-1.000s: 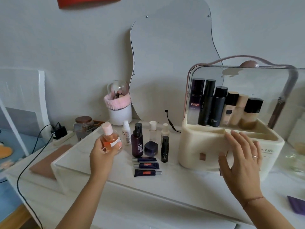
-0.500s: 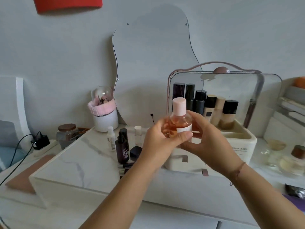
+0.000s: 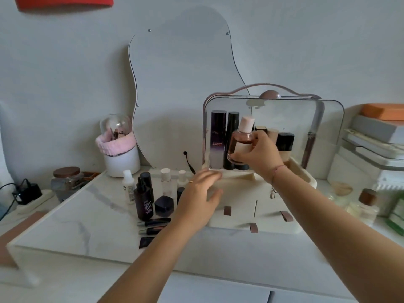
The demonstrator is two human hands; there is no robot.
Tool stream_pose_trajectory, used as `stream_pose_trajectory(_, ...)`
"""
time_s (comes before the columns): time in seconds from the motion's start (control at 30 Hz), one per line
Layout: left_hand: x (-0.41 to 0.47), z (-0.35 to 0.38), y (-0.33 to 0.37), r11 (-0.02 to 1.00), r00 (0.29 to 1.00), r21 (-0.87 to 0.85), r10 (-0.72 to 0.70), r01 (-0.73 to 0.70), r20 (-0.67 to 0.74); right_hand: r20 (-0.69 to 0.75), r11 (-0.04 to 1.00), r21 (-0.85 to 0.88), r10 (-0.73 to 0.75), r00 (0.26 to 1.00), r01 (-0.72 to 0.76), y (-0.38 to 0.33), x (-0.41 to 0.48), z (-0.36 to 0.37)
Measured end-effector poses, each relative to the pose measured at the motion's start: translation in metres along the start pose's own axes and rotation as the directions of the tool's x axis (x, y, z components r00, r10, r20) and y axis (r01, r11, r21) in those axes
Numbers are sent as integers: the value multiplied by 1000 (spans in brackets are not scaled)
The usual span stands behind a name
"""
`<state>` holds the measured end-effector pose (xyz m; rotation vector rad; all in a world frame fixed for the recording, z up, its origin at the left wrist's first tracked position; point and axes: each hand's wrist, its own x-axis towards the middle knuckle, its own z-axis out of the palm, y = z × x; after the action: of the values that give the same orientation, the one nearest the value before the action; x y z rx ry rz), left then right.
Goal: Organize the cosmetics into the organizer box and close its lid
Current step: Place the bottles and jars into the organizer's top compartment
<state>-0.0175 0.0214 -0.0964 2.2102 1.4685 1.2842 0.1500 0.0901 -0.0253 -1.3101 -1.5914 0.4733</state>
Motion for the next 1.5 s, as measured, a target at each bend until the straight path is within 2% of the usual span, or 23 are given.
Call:
stream_pose_trajectory(0.1,-1,2,-4,999,999,-9,32,-32,-7,9,993,-114,11,1000,-10,4,0,10)
stream_pose_trajectory(0.37,-5,5,-7,997,997,-28,65,-66,-36,95,954,-289,108,990,-77,13,6,20)
stream_pose_trajectory(0.53,-6,6,-8,997,997,-16,70,-71,-25,128,935,-342,141,982,-90,18,11,20)
stream_pose_trajectory(0.67,-7,4,-9,996,997,-32,79,-79,-2,134,863,-497,179,975,-90,16,4,19)
stream_pose_trajectory(0.73,-11,-1,-7,995,997,-69,74,-74,-4,86,830,-553,150,985,-78,12,-7,14)
stream_pose_trajectory(0.8,-19,-12,-10,990,992,-133,32,-48,-124,-1,866,-499,10,1000,-9,11,-26,10)
stream_pose_trajectory(0.83,-24,-18,-15,988,966,-149,4,-44,-258,-53,899,-434,-89,995,58,11,-37,8)
stream_pose_trajectory(0.9,-35,-32,-36,989,847,-150,-97,21,-523,-141,915,-350,-265,954,202,13,-60,5)
stream_pose_trajectory(0.93,-39,-38,-50,980,787,-173,-180,94,-590,-158,904,-349,-316,936,246,16,-70,4)
stream_pose_trajectory(1.0,-43,-49,-79,922,711,-253,-387,293,-587,-145,880,-380,-362,921,286,27,-82,7)
stream_pose_trajectory(1.07,-43,-55,-105,820,671,-286,-571,496,-473,-122,863,-412,-371,921,293,39,-88,12)
stream_pose_trajectory(1.13,-42,-58,-123,770,680,-274,-637,575,-363,-115,842,-447,-389,914,302,45,-90,16)
stream_pose_trajectory(1.27,-41,-59,-137,802,761,-264,-594,536,-259,-123,836,-452,-405,906,312,46,-91,17)
stream_pose_trajectory(1.4,-42,-67,-128,820,776,-309,-564,483,-284,-99,832,-454,-403,910,319,48,-91,15)
stream_pose_trajectory(1.5,-38,-80,-101,876,832,-348,-446,332,-329,-102,862,-376,-402,910,339,36,-95,12)
